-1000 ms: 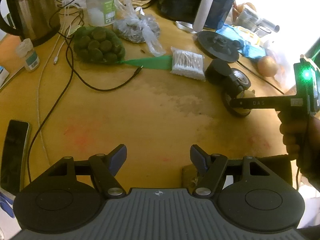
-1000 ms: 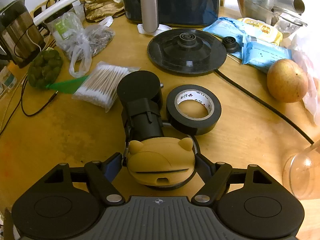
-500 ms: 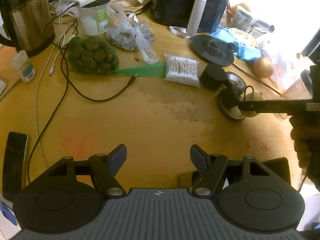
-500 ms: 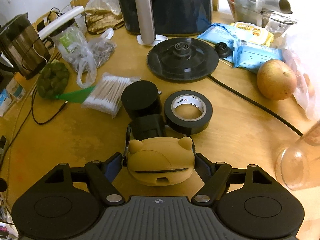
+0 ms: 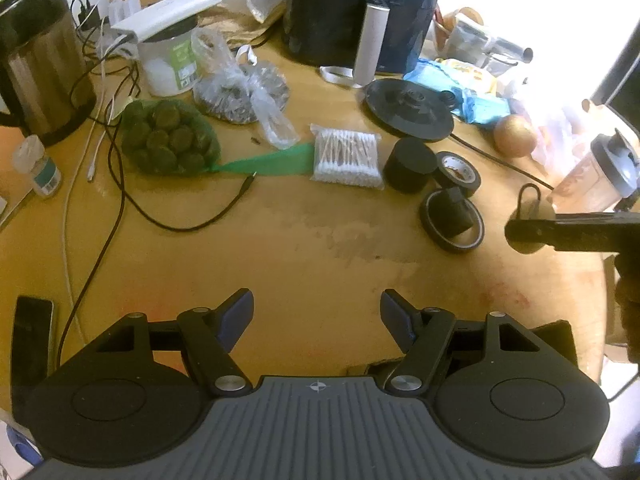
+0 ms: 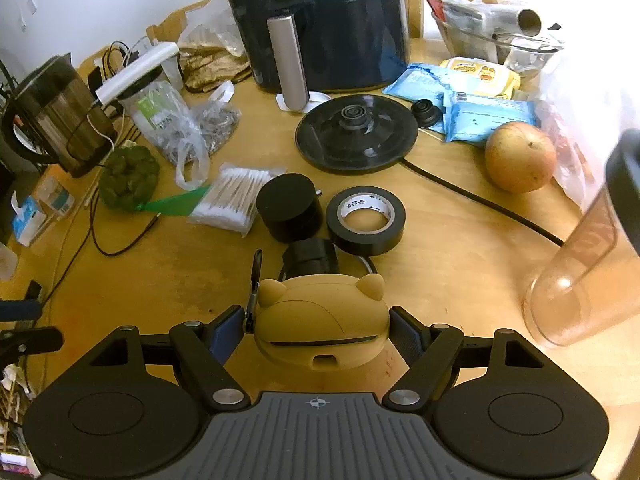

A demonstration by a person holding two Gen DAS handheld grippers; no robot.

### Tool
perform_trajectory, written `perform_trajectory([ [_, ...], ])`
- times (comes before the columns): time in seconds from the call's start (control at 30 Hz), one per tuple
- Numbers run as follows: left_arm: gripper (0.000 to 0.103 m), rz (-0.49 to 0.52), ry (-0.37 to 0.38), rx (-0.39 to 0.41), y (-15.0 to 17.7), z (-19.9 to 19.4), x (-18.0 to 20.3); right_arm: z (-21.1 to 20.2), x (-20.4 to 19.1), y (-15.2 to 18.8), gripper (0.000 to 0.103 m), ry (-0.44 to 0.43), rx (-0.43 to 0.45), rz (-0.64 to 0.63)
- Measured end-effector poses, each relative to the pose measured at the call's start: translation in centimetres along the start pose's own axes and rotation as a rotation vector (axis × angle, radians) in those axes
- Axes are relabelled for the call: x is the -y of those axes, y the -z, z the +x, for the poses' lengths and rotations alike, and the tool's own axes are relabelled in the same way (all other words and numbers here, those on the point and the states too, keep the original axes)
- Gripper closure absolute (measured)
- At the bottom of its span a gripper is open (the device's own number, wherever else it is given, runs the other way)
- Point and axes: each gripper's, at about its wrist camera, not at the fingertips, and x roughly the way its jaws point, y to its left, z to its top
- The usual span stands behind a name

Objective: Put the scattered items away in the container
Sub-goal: 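Close the right tool on the tan bear holder and lift it, then move the left tool to the cotton-swab bag while the right tool holds the bear holder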

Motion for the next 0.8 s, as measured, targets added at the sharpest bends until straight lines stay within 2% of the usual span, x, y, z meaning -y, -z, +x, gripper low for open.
perform_trajectory([
  [0.8,0.033,0.089,-0.044,0.071,-2.9,0.8,2.4,-6.9,2.1,3.7,0.024,-0.017,0.091,0.105],
])
